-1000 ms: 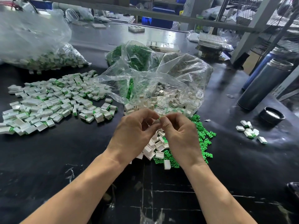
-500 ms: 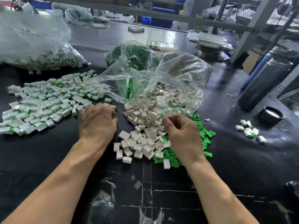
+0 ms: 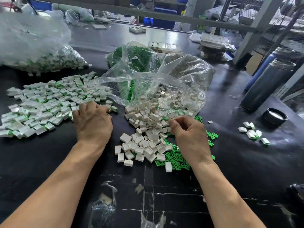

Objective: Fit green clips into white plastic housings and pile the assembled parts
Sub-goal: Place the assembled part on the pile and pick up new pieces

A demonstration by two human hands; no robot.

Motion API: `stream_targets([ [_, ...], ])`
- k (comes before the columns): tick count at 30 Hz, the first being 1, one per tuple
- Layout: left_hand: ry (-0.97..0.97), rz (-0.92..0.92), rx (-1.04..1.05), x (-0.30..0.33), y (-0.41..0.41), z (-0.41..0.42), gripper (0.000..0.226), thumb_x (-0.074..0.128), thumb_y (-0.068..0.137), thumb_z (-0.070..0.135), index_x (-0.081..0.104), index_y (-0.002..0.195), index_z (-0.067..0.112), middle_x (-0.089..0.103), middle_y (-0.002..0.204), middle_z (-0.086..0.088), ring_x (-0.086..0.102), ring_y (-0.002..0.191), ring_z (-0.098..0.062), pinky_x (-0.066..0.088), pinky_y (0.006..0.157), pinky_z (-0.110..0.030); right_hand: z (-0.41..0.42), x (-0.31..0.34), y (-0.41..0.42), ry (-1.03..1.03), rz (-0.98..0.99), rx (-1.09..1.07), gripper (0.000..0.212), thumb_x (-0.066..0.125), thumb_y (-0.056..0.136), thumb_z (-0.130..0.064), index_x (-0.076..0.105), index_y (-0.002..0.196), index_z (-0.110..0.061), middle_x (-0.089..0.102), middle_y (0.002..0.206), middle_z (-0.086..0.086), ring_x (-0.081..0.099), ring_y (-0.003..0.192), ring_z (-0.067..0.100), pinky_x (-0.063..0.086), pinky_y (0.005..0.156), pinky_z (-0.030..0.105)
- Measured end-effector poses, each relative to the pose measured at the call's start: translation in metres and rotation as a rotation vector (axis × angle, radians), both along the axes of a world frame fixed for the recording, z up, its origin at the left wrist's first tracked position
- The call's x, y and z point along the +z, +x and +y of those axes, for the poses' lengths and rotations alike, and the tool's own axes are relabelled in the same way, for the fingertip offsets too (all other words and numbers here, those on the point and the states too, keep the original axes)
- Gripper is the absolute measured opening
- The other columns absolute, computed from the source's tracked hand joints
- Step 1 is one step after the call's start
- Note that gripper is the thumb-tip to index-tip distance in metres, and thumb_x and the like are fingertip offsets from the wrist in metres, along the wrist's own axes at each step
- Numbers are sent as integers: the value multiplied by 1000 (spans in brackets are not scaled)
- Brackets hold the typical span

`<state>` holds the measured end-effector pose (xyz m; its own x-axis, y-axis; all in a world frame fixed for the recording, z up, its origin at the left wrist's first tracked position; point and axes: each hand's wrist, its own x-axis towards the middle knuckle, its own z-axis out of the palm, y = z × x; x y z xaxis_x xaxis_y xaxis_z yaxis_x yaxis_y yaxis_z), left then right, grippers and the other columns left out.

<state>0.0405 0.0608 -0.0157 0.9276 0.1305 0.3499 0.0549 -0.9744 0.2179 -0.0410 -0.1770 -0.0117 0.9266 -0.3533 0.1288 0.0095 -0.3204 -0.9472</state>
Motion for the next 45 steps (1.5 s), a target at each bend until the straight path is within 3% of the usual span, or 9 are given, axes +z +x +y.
stream_targets([
  [6,-45,18,-358,-2,-1,-12,36,48,103,21,67,133,32,58,144,13,37,135,-16,20,104,-40,-1,1,1,12,1,-6,16,72,96,-32,72,81,-27,70,73,-14,72,67,13,64,73,53],
  [9,-12,98,-300,-6,2,-9,36,42,106,27,64,134,31,53,149,12,30,144,-17,14,112,-42,-3,2,0,3,10,-5,16,71,97,-32,72,82,-27,69,73,-14,74,65,13,64,71,50],
  [14,-68,36,-226,-4,-1,-5,26,51,104,26,71,119,25,61,136,3,42,133,-24,24,108,-46,-9,7,-1,55,37,-14,13,71,98,-23,72,85,-22,71,89,6,77,70,19,56,53,18],
  [18,-217,28,-294,2,-6,-11,18,63,99,24,75,112,22,67,119,-3,53,118,-27,34,101,-43,-16,9,-1,-137,81,-13,15,71,98,-20,71,83,-22,71,84,0,64,62,-9,42,49,3],
  [27,-233,134,-306,1,-8,-14,53,50,96,-1,48,144,23,64,114,-6,53,114,-29,31,103,-44,-16,8,-1,-279,122,-31,20,69,97,-36,71,80,-25,71,77,-8,68,77,11,54,70,31],
  [30,-217,99,-347,4,-12,-17,48,47,97,1,56,138,21,68,119,-5,57,115,-29,34,105,-46,-15,8,0,-226,141,-15,20,70,98,-35,72,82,-24,73,80,-4,74,80,18,61,81,45],
  [33,-339,81,-396,9,-14,-17,37,48,97,2,67,122,21,73,107,0,64,107,-26,45,103,-48,-15,9,-1,-247,143,-21,20,69,98,-37,72,82,-25,73,79,-6,72,79,15,60,78,40],
  [40,-504,211,-408,11,-18,-17,40,47,98,-2,72,93,29,70,92,18,63,85,3,41,66,-4,-16,11,-3,-261,156,-21,19,68,99,-36,72,84,-25,72,80,-8,70,79,10,54,71,30],
  [45,-538,187,-340,15,-17,-17,37,50,96,1,70,90,32,66,92,19,59,86,5,40,69,-11,-20,12,-3,-304,174,-34,16,68,98,-36,72,87,-27,71,81,-11,66,74,2,50,66,24],
])
